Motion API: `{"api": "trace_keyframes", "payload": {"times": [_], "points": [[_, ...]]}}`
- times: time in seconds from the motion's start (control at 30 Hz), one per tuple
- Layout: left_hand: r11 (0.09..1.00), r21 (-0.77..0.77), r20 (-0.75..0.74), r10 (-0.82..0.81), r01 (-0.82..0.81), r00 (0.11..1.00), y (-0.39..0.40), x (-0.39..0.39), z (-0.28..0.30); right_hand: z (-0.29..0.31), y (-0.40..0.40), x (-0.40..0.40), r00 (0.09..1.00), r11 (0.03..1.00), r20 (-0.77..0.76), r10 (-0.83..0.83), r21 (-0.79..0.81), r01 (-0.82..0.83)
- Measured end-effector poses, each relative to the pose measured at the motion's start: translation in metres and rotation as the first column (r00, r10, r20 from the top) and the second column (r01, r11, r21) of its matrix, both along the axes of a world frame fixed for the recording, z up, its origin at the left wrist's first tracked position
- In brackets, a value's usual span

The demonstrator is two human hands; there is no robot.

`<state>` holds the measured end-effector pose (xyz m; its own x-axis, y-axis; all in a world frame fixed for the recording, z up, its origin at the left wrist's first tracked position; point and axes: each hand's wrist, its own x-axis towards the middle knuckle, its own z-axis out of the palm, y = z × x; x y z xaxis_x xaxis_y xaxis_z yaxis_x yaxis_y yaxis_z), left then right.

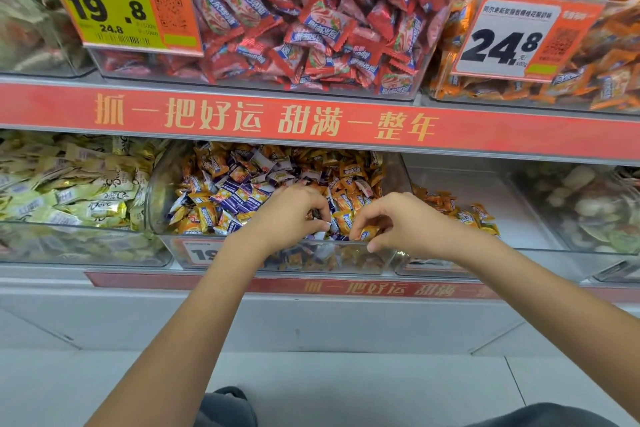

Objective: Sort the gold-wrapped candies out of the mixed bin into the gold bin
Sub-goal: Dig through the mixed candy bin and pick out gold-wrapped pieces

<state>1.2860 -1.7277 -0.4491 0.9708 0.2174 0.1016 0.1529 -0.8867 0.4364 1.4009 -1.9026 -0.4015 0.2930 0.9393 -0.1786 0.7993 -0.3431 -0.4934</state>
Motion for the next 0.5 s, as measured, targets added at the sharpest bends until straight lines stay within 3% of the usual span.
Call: {"api": "trace_keyframes", "payload": {"times": [0.23, 0.37, 0.5], "points": [[0.999, 0.047, 0.006, -0.022, 0.022, 1.000, -0.009, -0.001, 0.005, -0.006, -0.007, -0.002, 0.999, 0.996, -0.003, -0.038, 0.077, 0.038], [0.998, 0.031, 0.043, -0.059, 0.057, 0.997, -0.014, 0.001, 0.005, -0.001, -0.002, -0.005, 0.986, 0.984, 0.140, 0.092, -0.163, -0.069], [0.997, 0.052, 0.023, -0.058, 0.057, 0.998, -0.017, -0.001, 0.008, 0.010, 0.009, -0.010, 0.966, 0.912, 0.176, 0.189, -0.396, -0.106]]}}
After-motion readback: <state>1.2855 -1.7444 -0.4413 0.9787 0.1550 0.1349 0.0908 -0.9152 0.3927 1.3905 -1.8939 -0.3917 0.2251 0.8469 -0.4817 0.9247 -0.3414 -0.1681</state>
